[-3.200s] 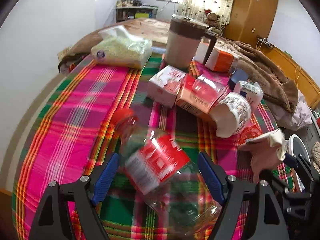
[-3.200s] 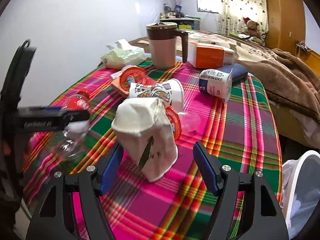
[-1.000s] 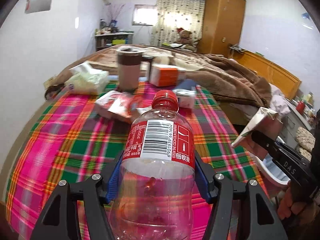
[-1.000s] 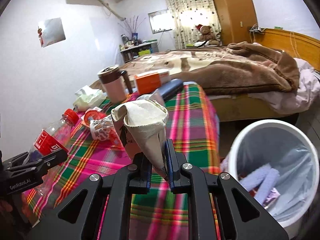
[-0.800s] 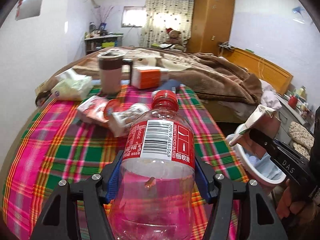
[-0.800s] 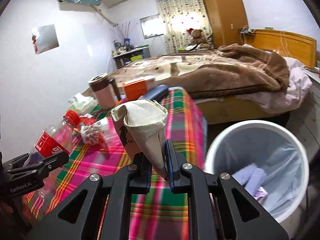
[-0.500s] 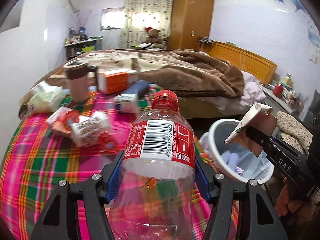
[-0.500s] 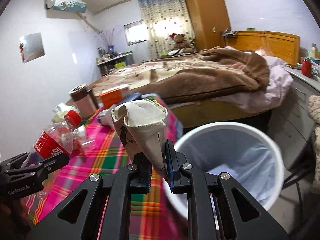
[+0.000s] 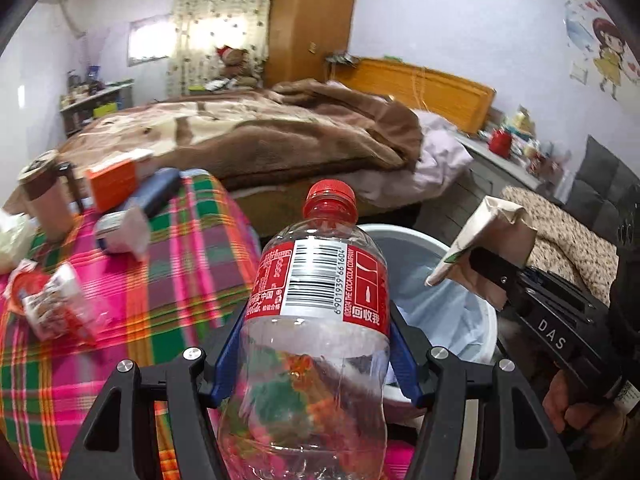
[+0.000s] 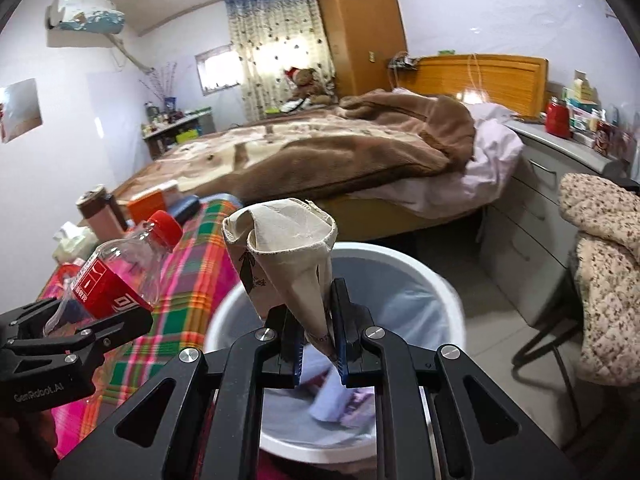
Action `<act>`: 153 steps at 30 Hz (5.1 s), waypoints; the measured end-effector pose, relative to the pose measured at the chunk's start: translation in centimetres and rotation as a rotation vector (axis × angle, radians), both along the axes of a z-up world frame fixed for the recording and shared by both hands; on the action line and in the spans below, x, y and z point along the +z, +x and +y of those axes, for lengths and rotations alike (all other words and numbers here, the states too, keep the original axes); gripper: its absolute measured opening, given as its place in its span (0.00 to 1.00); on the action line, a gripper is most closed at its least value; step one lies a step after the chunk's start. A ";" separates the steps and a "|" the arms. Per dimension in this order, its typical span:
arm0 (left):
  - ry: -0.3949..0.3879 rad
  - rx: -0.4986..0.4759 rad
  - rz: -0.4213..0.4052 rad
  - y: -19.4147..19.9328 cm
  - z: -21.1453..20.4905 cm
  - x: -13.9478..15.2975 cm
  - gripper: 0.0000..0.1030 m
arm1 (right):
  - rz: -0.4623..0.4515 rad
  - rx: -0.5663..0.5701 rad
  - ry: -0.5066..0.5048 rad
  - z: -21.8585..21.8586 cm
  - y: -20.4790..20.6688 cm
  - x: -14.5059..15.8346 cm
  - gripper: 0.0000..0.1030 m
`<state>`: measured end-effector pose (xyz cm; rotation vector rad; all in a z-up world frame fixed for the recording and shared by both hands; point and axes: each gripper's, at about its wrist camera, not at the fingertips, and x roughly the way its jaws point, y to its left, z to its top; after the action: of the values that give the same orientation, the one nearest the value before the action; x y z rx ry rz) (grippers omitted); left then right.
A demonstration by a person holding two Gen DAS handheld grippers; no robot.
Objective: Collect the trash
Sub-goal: 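Carry the red-label bottle and white paper cone over the bin and release both, then move both open tools back over the cluttered table, then grasp a clear plastic cup with the left tool while the right tool grasps another clear cup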
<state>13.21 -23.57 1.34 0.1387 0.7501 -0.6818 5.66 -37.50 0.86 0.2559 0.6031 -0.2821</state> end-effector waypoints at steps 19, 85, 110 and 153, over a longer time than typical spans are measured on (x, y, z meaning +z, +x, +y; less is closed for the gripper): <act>0.033 -0.087 0.089 1.4 -7.2 -3.3 0.62 | 0.144 -0.078 0.002 -3.4 -0.2 -3.2 0.15; -0.095 0.544 0.027 9.9 26.5 0.0 0.71 | 0.087 0.359 0.062 16.1 10.0 -0.9 0.62; -0.175 0.614 0.174 18.1 30.7 -2.3 0.71 | 0.237 0.459 0.207 22.0 17.0 -4.6 0.62; -0.060 0.610 0.127 16.1 27.1 -5.5 0.48 | 0.251 0.426 0.070 19.8 14.7 -5.2 0.43</act>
<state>29.36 3.52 -4.16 -0.1876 0.8385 -0.1311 20.37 -17.69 -4.32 0.1540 0.8989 0.1206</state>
